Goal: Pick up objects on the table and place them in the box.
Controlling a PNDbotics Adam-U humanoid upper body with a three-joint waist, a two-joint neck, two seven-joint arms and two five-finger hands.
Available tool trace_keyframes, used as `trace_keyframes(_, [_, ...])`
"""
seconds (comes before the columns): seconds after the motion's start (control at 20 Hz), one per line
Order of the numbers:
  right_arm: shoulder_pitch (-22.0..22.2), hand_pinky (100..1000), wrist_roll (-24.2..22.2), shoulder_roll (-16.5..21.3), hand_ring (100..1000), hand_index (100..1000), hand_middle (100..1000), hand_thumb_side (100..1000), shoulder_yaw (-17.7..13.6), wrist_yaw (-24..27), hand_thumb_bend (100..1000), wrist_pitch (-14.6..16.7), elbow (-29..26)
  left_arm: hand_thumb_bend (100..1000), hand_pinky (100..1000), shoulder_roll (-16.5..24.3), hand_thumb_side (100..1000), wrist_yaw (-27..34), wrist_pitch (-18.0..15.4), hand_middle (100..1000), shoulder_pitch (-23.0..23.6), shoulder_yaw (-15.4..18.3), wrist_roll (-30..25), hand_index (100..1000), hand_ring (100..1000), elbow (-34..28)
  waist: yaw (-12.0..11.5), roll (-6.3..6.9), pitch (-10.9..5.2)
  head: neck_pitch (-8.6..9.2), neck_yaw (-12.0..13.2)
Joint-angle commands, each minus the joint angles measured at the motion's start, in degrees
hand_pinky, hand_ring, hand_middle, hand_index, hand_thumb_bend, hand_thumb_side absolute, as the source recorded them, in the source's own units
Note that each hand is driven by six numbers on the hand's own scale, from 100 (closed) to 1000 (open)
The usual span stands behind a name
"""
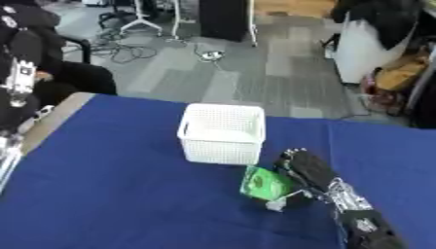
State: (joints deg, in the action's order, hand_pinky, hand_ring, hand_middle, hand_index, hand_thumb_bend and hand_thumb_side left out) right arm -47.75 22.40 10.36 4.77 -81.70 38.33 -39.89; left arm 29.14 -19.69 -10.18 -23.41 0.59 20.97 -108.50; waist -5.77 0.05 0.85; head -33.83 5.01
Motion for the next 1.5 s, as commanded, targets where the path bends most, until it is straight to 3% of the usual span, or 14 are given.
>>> trace_keyframes(0.05, [-1.8, 100, -3.7, 1.8, 100, 279, 101, 688, -0.5, 4.4, 618, -0.1, -3.3, 173, 404, 0.7, 956, 0.3, -0.2, 644, -0.7, 0.3, -0.1, 688, 534, -0.8, 0.0, 0.18, -0.81, 0.85, 0.0])
trace_keyframes(0.35, [-3.5, 100, -10.2, 2.6, 100, 276, 101, 681, 0.0, 11.7, 612, -0.7, -8.1, 173, 404, 0.7, 956, 0.3, -0.2, 645, -0.6, 0.3, -0.1, 688, 534, -0.8, 0.0, 0.14, -0.89, 0.86, -0.1])
trace_keyframes(0.7, [-8.1, 100, -13.6, 3.1, 100, 277, 108, 666, 1.4, 17.3, 617, -1.2, -11.4, 173, 407, 0.6, 955, 0.3, -0.2, 646, -0.7, 0.3, -0.1, 688, 535, -0.8, -0.2, 0.08, -1.03, 1.03, -0.2])
trace_keyframes(1.2, [-12.2, 100, -20.9, 3.1, 100, 283, 101, 676, -1.2, 29.1, 622, -3.9, -5.7, 173, 410, 0.2, 955, 0.3, 0.0, 645, -1.2, 0.3, 0.5, 687, 536, -1.0, -0.8, 0.00, -0.84, 0.83, 1.6])
trace_keyframes(1.5, [-15.5, 100, -22.5, 3.4, 100, 284, 110, 681, -2.0, 28.3, 624, -3.3, -1.9, 174, 410, -0.5, 956, 0.4, 0.0, 645, -2.0, 0.0, 0.2, 687, 536, -1.1, -1.6, -0.08, -0.50, 1.38, 0.4])
